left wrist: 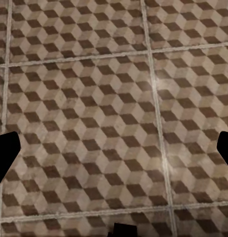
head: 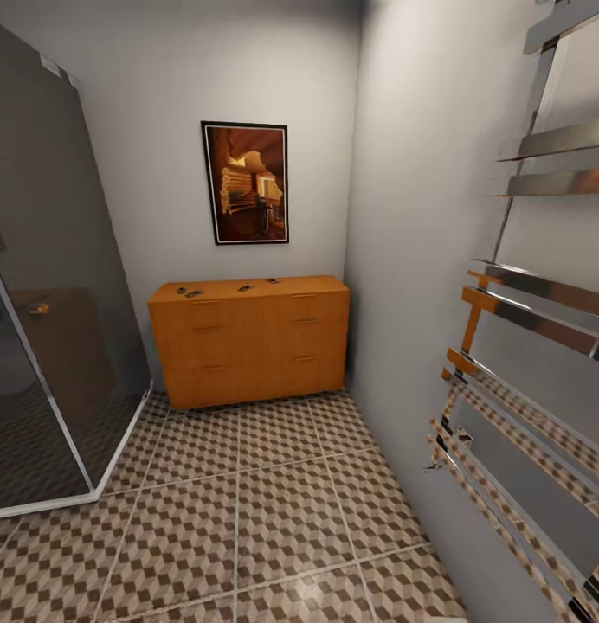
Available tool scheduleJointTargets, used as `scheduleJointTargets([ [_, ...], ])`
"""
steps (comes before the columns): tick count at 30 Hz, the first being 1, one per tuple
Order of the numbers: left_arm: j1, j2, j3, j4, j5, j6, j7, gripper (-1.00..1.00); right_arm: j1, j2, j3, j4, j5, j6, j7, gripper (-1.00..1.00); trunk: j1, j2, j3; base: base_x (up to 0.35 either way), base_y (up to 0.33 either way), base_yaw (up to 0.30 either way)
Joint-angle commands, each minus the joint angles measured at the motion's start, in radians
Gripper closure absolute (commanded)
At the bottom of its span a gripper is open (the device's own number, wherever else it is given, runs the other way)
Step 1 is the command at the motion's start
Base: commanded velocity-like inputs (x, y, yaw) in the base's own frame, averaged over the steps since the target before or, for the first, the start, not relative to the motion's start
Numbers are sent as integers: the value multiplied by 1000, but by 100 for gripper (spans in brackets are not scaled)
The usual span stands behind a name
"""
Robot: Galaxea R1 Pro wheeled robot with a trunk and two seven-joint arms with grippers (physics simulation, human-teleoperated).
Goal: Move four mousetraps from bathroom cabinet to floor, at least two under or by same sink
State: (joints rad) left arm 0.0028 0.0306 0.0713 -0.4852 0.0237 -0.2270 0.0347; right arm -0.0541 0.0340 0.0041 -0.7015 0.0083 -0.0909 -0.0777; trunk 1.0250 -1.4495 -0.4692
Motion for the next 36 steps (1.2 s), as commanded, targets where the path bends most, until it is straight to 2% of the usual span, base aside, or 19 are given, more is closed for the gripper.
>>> scheduleJointTargets([
  [1,0,0,-1,-1,2,-2,2,-100,-1,0,1,1,1,-3,-4,-100,0,0,-1,0,0,274],
  [11,0,0,-1,-1,2,-2,2,-100,0,0,1,1,1,-3,-4,-100,0,0,-1,12,0,274],
  [19,0,0,0,-1,2,-1,2,-100,0,0,1,1,1,-3,-4,-100,0,0,-1,135,0,260],
  [36,0,0,0,-1,2,-2,2,-100,0,0,1,1,1,-3,-4,-100,0,0,-1,322,0,28],
])
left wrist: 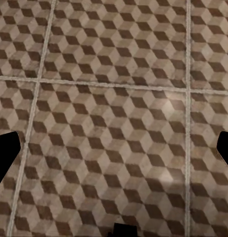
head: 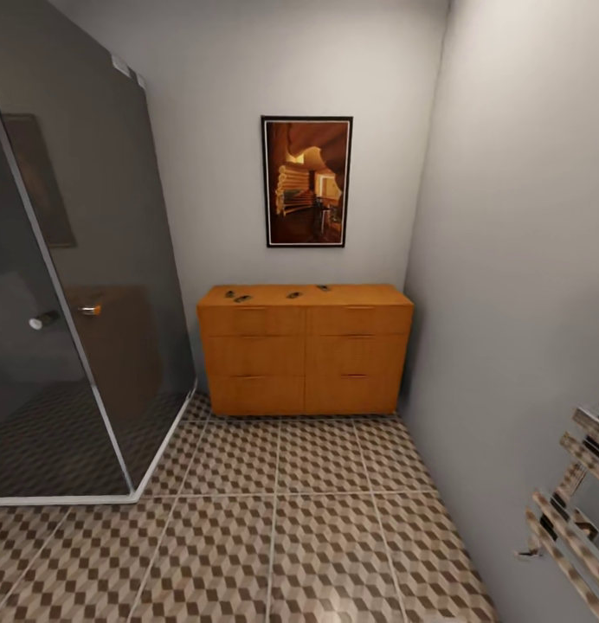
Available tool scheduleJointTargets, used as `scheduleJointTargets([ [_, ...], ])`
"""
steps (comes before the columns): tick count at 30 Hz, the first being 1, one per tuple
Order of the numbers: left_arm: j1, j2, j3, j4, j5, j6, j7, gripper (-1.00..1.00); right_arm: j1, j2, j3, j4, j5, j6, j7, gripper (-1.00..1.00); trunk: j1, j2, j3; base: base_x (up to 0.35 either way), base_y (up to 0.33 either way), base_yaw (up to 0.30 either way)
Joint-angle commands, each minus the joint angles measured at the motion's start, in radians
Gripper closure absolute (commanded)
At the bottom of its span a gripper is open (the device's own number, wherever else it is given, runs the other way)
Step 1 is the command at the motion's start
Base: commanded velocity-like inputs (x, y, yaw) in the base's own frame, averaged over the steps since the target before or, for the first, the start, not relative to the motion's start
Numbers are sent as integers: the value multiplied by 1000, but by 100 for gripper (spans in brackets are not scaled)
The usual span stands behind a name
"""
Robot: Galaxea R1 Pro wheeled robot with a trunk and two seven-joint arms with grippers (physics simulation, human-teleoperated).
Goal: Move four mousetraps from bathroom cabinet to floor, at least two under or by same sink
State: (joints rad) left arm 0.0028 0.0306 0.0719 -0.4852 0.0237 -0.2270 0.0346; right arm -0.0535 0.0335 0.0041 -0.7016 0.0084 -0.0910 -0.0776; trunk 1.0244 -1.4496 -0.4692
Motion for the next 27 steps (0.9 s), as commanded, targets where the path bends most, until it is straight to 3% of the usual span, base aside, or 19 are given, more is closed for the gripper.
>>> scheduleJointTargets([
  [1,0,0,-1,-1,2,-2,2,-100,-1,0,0,1,1,-3,-4,-100,1,0,-1,340,0,1],
  [27,0,0,0,-1,2,-2,2,-100,-1,0,2,1,1,-15,-3,-100,1,0,-1,340,0,0],
])
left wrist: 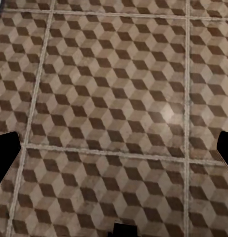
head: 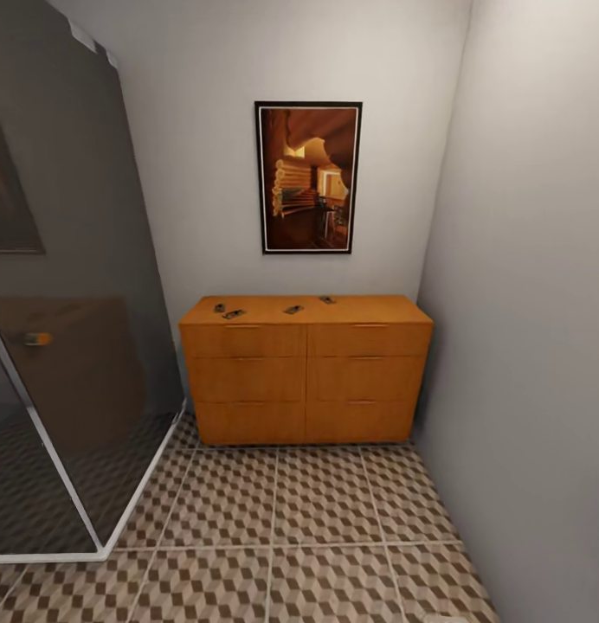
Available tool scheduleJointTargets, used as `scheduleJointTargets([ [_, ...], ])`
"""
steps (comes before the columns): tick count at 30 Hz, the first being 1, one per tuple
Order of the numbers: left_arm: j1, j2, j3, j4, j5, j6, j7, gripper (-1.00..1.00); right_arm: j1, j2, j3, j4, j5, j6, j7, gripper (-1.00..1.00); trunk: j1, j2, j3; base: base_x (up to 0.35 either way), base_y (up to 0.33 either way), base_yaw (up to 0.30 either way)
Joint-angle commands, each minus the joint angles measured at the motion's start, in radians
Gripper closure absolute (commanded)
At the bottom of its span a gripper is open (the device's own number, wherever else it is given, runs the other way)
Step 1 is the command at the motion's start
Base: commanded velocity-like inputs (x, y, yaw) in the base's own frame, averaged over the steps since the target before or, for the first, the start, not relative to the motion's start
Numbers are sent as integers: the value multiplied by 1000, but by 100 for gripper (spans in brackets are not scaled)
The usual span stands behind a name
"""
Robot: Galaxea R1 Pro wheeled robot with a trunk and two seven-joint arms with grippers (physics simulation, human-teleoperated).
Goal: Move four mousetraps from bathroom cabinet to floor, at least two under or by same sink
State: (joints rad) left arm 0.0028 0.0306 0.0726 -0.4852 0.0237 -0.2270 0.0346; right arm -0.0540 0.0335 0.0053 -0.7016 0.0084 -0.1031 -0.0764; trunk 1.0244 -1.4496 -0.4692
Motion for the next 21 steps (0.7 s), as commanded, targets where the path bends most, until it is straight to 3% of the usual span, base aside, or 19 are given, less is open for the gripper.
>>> scheduleJointTargets([
  [1,0,0,-1,-1,2,-2,2,-100,-1,0,1,1,1,-9,-4,-100,1,0,-1,340,0,0],
  [8,0,0,-1,-1,2,-2,2,-100,-1,0,1,8,2,-60,-3,-100,1,0,-1,340,0,0],
  [21,0,0,-1,-1,2,-2,2,-100,0,0,1,26,2,-72,-3,-100,1,0,-1,340,0,0],
])
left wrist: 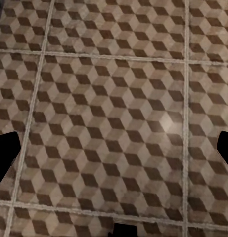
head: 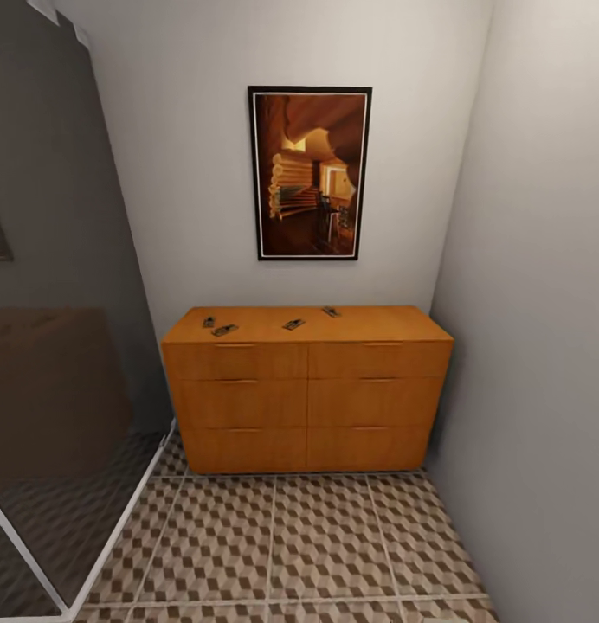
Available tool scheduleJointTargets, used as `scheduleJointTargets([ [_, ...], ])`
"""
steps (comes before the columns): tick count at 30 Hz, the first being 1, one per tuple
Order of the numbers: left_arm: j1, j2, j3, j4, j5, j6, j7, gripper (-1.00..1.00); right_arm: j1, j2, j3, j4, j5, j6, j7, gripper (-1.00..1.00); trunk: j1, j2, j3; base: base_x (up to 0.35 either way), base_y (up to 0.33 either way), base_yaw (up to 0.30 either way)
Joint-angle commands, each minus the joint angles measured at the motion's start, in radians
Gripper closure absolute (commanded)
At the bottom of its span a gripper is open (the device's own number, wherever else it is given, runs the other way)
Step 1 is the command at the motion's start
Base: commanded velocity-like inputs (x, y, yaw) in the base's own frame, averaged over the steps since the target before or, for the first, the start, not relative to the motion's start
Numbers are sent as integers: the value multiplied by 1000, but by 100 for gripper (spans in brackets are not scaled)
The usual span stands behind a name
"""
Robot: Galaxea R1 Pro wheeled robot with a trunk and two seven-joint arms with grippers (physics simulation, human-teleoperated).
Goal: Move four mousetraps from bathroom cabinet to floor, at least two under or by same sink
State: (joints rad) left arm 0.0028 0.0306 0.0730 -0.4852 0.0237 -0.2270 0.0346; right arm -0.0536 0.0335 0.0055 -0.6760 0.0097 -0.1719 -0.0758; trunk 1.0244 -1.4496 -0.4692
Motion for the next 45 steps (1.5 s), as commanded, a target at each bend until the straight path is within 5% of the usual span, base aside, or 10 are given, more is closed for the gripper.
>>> scheduleJointTargets([
  [1,0,0,-1,-1,2,-2,2,-100,0,0,1,1,1,-3,-4,-100,1,0,-1,339,0,0],
  [27,0,0,-2,-1,2,-2,2,-100,-1,0,1,18,39,-4,-4,-100,1,0,-1,84,0,0],
  [33,1,-1,-16,5,1,-2,1,-100,33,34,-4,-4,26,-14,-11,-100,1,0,-1,0,0,0],
  [45,1,-1,-32,22,1,-2,2,-100,47,51,-4,27,30,-37,-12,-100,1,0,-1,0,0,0],
])
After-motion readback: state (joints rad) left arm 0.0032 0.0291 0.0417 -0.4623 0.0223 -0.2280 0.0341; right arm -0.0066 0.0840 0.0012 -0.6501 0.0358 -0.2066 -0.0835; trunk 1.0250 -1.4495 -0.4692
